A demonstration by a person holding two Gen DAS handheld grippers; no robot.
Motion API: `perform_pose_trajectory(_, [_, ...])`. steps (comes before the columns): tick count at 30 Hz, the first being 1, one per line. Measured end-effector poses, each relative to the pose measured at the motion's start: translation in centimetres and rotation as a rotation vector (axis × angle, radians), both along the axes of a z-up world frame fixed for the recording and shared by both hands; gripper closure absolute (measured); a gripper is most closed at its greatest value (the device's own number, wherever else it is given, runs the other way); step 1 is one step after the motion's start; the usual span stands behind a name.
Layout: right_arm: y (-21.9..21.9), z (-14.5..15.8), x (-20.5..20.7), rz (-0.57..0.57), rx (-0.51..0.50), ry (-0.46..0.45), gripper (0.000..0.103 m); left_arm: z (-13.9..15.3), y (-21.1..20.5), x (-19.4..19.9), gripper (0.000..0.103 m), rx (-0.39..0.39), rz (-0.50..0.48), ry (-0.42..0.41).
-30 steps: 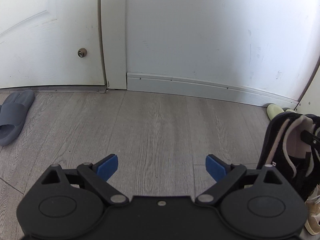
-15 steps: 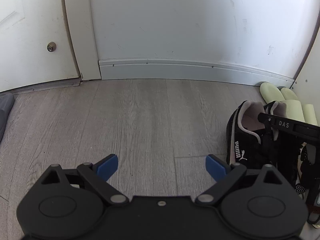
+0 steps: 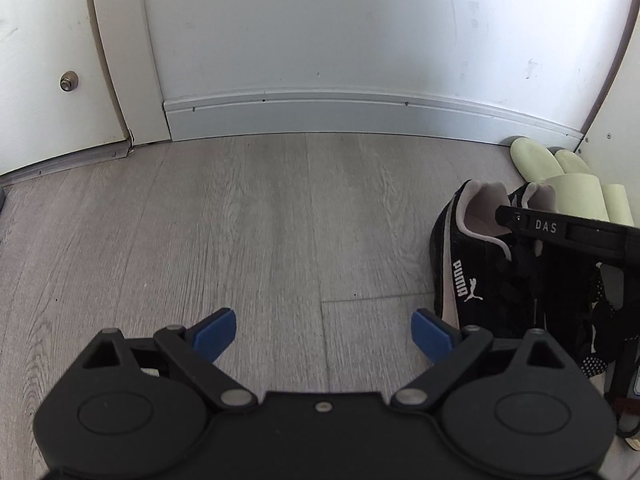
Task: Organize scattered shoes
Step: 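Lower the black sneakers beside the green slides with the right gripper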
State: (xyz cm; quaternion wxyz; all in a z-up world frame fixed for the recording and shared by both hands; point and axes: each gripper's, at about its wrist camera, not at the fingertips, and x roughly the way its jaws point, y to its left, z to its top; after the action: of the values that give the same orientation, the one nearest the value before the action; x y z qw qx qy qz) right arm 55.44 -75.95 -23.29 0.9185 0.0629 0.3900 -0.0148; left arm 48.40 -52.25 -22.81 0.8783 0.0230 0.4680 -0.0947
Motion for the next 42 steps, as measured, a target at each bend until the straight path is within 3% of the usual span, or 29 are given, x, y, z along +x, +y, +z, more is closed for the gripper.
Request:
perform_pose_trajectory(3, [-0.2, 0.2, 0.5, -0.001, 0.004, 0.042, 0.072, 0.1, 0.3, -0.1, 0.008, -0.005, 0.004, 0.002])
perform_pose_trajectory(8, [-0.9, 0.9, 1.5, 0.015, 0.07, 0.111, 0.054, 0.1, 0.9, 0.1, 0.008, -0.012, 0.013, 0.008])
perform_pose_trajectory(10, [-1.6, 1.8, 1.5, 0.008, 0.114, 0.097, 0.034, 0.1, 1.1, 0.1, 0.008, -0.013, 0.017, 0.01])
perform_pose_trajectory(11, [-1.7, 2.3, 1.3, 0.009, 0.118, 0.088, 0.029, 0.1, 1.2, 0.1, 0.008, -0.015, 0.019, 0.011])
perform_pose_trajectory(16, [-1.5, 4.3, -1.0, 0.003, 0.047, 0.033, 0.015, 0.2, 1.6, -0.2, 0.008, -0.032, 0.027, 0.012])
perform_pose_trajectory(21, [0.5, 3.4, -6.9, 0.016, -0.085, -0.046, 0.007, 0.0, 2.0, -0.5, 0.008, -0.039, 0.025, 0.025])
perform_pose_trajectory(25, [2.8, 1.5, -10.2, 0.018, -0.152, -0.04, 0.005, 0.3, 2.1, -0.9, 0.008, -0.04, 0.024, 0.026])
perform_pose_trajectory(31, [4.7, -0.7, -11.2, -0.034, -0.211, -0.018, 0.0, 0.4, 2.7, -1.3, 0.008, -0.048, 0.037, 0.027])
perform_pose_trajectory(36, [4.5, -1.2, -10.8, -0.05, -0.194, -0.029, 0.001, 0.1, 2.9, -1.4, 0.008, -0.065, 0.047, 0.05])
perform_pose_trajectory(42, [3.6, -1.6, -10.1, -0.081, -0.14, -0.027, 0.01, 0.2, 2.9, -1.6, 0.008, -0.061, 0.035, 0.048])
